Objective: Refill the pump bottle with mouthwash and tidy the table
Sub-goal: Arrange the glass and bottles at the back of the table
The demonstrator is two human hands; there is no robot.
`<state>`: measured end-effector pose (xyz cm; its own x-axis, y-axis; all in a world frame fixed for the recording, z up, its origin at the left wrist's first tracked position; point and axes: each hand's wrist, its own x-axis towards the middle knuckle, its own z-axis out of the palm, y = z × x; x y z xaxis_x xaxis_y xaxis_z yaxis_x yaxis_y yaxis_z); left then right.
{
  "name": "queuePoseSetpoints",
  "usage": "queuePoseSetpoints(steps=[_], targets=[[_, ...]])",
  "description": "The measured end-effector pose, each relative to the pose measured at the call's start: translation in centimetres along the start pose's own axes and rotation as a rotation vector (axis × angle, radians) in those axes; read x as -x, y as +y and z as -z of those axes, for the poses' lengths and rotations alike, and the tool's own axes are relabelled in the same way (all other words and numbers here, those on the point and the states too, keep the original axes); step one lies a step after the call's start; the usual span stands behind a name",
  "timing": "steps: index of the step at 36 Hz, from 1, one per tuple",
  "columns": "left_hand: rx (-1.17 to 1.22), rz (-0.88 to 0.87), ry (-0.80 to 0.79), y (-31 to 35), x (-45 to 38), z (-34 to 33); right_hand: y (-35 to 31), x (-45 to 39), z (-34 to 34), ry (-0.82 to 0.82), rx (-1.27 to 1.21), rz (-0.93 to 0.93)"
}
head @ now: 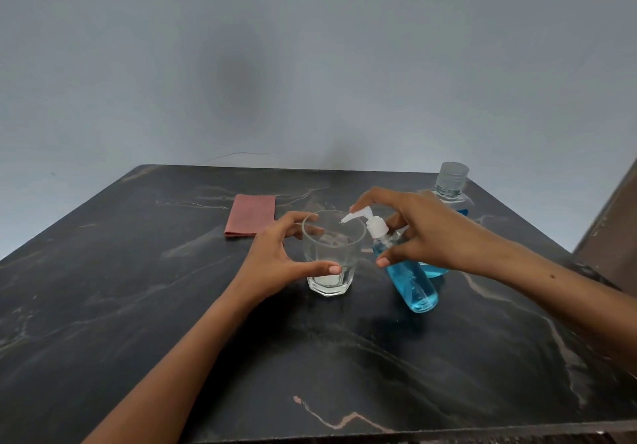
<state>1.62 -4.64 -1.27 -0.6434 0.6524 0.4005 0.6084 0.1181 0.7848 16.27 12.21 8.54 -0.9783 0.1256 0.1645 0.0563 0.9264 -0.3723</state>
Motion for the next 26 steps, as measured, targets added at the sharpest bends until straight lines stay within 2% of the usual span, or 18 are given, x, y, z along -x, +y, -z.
queuePoseSetpoints(steps=[4,13,18,26], targets=[[0.002,0.000,0.002,0.1,0.0,0.0,0.0,-0.2,0.3,0.121,-0.076,-0.025],[-0.033,-0.006,0.001,0.4,0.1,0.0,-0.6,0.1,0.3,0.083,-0.014,0.019],[-0.033,-0.003,-0.004,0.3,0.1,0.0,0.1,1.5,0.2,0.092,-0.127,0.051],[-0.016,-0.013,0.015,0.4,0.3,-0.2,1.2,4.9,-1.9,0.323,-0.276,0.043]])
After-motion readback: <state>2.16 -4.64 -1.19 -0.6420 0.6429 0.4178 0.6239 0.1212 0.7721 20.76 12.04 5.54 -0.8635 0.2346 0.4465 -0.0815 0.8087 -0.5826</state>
